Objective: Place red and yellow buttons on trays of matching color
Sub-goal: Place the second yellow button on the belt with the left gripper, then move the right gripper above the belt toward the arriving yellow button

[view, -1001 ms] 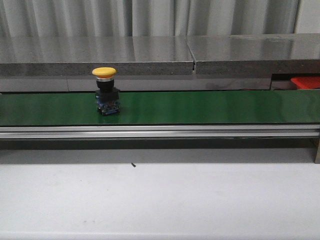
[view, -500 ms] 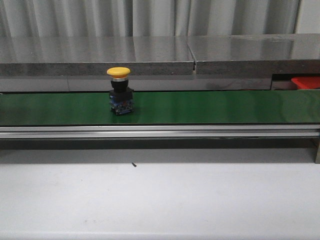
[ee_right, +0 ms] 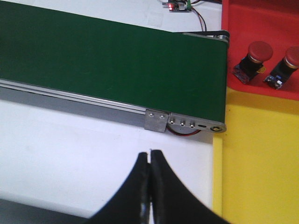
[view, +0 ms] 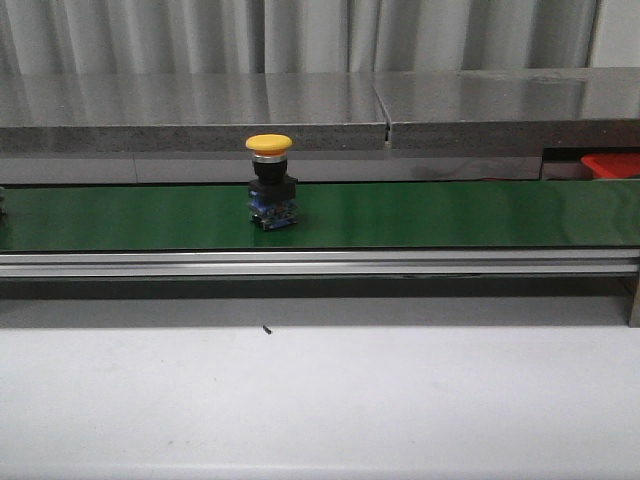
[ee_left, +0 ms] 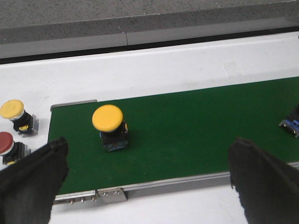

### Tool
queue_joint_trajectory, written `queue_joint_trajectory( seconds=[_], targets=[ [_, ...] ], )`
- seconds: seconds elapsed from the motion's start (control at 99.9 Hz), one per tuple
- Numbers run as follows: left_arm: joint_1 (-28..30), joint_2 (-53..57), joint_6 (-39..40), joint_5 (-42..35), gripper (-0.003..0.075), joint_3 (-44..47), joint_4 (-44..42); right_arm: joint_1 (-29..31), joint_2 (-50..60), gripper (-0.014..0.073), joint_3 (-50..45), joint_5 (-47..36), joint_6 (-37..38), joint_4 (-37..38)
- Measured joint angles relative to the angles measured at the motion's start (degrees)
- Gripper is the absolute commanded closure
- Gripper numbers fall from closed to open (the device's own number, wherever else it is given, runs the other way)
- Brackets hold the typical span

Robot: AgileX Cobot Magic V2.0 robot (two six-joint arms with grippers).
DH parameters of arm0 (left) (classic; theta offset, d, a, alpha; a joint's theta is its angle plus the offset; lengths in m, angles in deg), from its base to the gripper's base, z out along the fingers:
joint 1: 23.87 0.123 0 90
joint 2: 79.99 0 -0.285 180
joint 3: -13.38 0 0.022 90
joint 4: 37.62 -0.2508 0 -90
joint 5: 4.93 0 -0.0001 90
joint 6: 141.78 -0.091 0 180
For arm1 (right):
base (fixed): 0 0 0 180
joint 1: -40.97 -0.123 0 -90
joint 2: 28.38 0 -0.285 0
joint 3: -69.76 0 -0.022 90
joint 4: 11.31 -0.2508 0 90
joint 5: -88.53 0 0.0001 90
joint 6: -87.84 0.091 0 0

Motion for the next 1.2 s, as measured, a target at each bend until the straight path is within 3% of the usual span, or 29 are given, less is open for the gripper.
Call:
queue_joint_trajectory(
  seconds=[0.18,0.44,0.891,0.961,1.131,1.201],
  targets=[
    [0.0,13.1,-0.1,-0.2,0.0265,9.6,0.0,0.0,0.0,0.0660,0.0,0.0,0.0,0.0],
    [0.0,27.0,-0.1,-0.2,0.0739,18.1,0.5,0.0,0.0,0.0660,0.0,0.0,0.0,0.0],
    [0.0,29.9,-0.2,0.1,0.0739,20.5,0.8,0.0,0.0,0.0628,0.0,0.0,0.0,-0.4],
    [0.0,29.9,-0.2,0.1,0.0739,20.5,0.8,0.0,0.0,0.0532,0.0,0.5,0.0,-0.7],
    [0.0,29.9,-0.2,0.1,0.0739,20.5,0.8,0.0,0.0,0.0129,0.0,1.5,0.0,-2.1],
    [0.0,29.9,-0.2,0.1,0.0739,20.5,0.8,0.0,0.0,0.0033,0.0,1.5,-0.1,-2.5]
  ],
)
